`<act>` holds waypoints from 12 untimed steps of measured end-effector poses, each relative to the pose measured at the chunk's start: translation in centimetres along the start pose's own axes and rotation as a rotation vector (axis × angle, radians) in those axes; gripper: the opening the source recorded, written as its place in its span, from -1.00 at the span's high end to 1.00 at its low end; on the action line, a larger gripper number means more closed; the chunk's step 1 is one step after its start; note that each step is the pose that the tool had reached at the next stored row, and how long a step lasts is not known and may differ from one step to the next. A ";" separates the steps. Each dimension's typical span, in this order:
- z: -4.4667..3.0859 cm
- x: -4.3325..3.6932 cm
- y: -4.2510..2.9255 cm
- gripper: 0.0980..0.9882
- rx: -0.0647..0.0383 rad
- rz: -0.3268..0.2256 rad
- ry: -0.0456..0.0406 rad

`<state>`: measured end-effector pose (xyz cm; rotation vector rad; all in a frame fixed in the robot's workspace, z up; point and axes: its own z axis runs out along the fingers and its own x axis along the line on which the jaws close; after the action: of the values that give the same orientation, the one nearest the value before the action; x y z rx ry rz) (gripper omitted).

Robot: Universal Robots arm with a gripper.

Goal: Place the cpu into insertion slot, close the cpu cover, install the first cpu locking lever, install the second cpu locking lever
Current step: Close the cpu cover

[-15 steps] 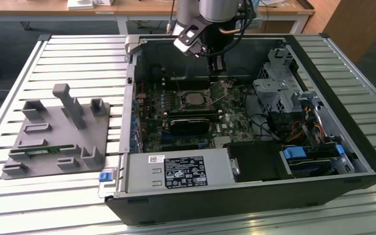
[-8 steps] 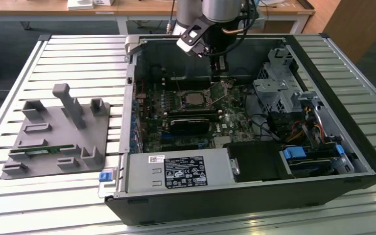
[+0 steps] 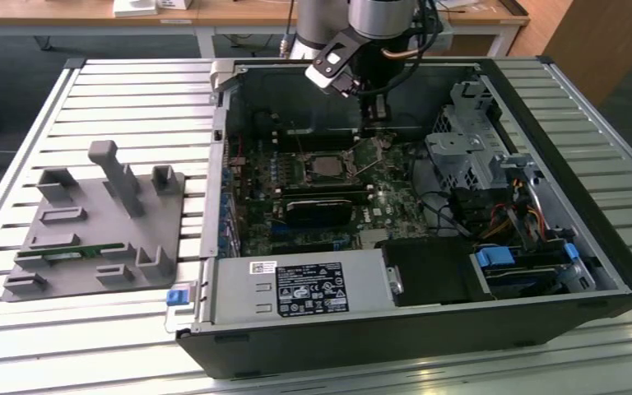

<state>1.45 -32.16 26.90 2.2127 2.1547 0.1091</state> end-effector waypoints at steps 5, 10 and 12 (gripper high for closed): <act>0.04 0.00 0.29 0.98 0.008 0.000 -0.0004; 0.18 0.04 1.40 0.98 0.016 0.000 -0.0006; 0.30 0.04 1.61 0.98 0.016 0.000 -0.0005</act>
<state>3.08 -32.16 26.73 2.2213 2.1628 0.0915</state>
